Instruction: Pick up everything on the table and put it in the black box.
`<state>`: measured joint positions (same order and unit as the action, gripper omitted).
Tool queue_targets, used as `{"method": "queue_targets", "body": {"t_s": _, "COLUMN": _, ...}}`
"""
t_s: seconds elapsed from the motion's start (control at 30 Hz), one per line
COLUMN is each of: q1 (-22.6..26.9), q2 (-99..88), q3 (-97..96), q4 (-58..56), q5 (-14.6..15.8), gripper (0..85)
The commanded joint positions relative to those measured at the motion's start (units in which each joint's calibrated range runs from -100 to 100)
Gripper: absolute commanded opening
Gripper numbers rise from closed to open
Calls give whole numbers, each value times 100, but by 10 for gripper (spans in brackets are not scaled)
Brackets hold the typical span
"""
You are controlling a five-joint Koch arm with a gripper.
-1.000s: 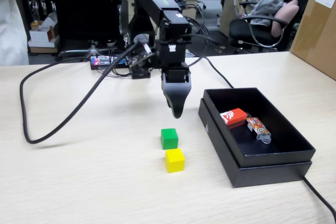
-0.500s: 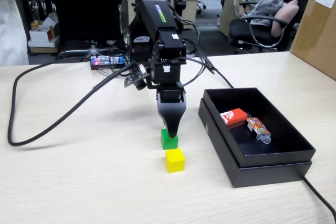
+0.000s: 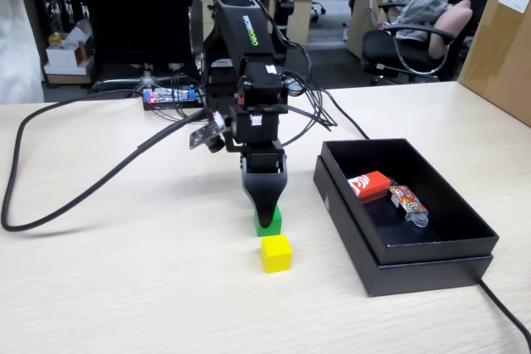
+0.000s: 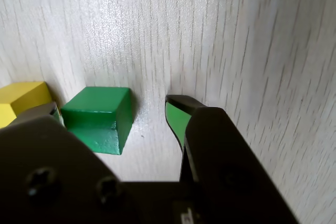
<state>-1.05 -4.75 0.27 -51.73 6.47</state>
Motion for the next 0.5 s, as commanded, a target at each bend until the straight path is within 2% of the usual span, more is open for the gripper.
{"method": "queue_targets", "body": {"t_s": 0.0, "q1": -15, "q2": -47, "q3": 390, "q4": 235, "q5": -29, "gripper": 402}}
{"method": "queue_targets", "body": {"t_s": 0.17, "q1": -15, "q2": -1, "q3": 317, "q4": 235, "q5": -59, "gripper": 392}}
{"method": "queue_targets", "body": {"t_s": 0.3, "q1": -20, "q2": -1, "q3": 299, "q4": 235, "q5": -63, "gripper": 235}}
{"method": "queue_targets", "body": {"t_s": 0.4, "q1": -20, "q2": -13, "q3": 272, "q4": 235, "q5": -63, "gripper": 164}}
{"method": "queue_targets", "body": {"t_s": 0.47, "q1": -20, "q2": -24, "q3": 245, "q4": 235, "q5": -63, "gripper": 161}}
